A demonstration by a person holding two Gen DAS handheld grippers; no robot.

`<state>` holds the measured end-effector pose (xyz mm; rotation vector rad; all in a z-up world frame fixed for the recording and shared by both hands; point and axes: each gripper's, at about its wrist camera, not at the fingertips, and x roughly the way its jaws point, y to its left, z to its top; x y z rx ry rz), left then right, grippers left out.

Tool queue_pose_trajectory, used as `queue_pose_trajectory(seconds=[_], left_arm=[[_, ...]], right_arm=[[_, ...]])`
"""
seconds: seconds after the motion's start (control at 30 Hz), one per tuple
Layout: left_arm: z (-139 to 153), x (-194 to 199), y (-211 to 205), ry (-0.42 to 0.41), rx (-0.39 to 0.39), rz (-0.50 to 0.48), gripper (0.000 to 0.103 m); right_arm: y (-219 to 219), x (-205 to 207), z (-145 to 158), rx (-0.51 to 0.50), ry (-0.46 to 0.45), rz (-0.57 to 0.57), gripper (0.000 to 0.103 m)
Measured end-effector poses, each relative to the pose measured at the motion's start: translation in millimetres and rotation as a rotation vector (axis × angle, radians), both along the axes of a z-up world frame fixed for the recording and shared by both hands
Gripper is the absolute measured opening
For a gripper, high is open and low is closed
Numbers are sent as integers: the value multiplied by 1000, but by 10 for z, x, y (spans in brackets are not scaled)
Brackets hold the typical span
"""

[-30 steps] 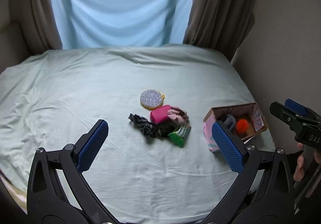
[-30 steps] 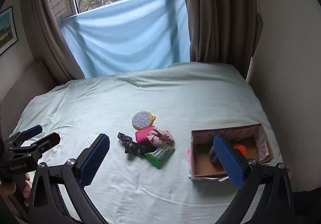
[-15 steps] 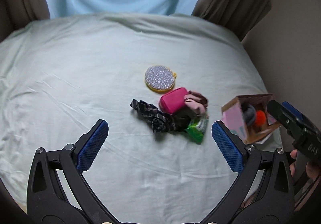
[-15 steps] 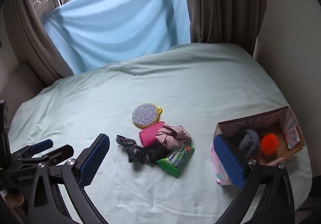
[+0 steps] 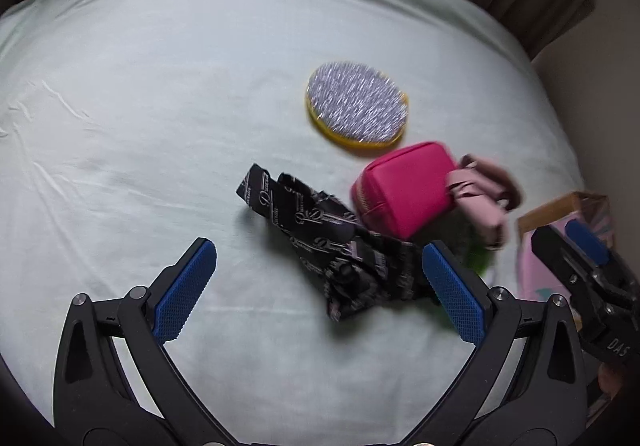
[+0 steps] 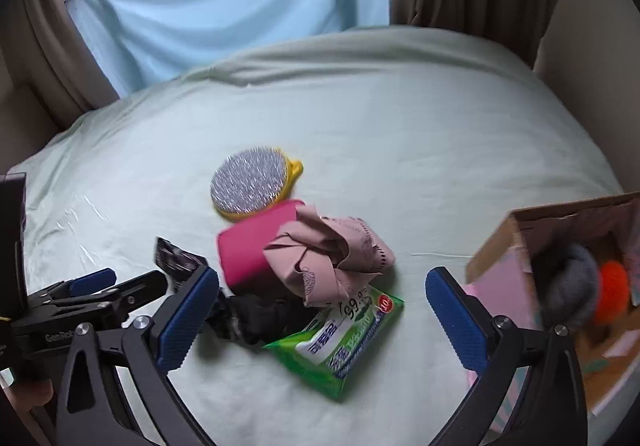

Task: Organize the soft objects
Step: 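Grasp the black ribbon with the left tool while the right tool grasps the pink strap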

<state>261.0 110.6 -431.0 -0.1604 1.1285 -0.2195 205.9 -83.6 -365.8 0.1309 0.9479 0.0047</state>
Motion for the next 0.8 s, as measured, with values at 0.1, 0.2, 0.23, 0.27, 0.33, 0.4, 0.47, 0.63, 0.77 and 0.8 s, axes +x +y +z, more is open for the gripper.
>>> queue_pose_trajectory(seconds=[0.1,0.2,0.23,0.27,0.33,0.4,0.47,0.63,0.77,0.8], left_arm=[[-239,40,-102,-6,36,-33,101],[-399,78,-134,-2,34,-41,100],[-439,97,-140,-1,32,-38,100],[-468,123,-146,4,30,-35,99],[-540,176,-164,12,18,-37,93],[-573,217,-188,9,26,-43,91],[-581,241,-227,-5,37,-62,84],[-577,288,-324,-12,42,-110,57],[-560,307,-332,-8,32,-113,47],[-556,303,-326,-7,29,-110,44]], right_arm=[[-1,81,-224,-39,10,32,103],[-29,160,-399,-55,23,52,103],[-33,183,-440,-60,26,57,103],[-32,211,-484,-69,28,63,103],[-17,265,-567,-94,28,88,103],[13,339,-633,-122,24,112,103],[22,388,-663,-139,18,133,98],[35,496,-732,-126,39,199,66],[11,482,-737,-111,49,205,51],[3,471,-737,-105,52,203,45]])
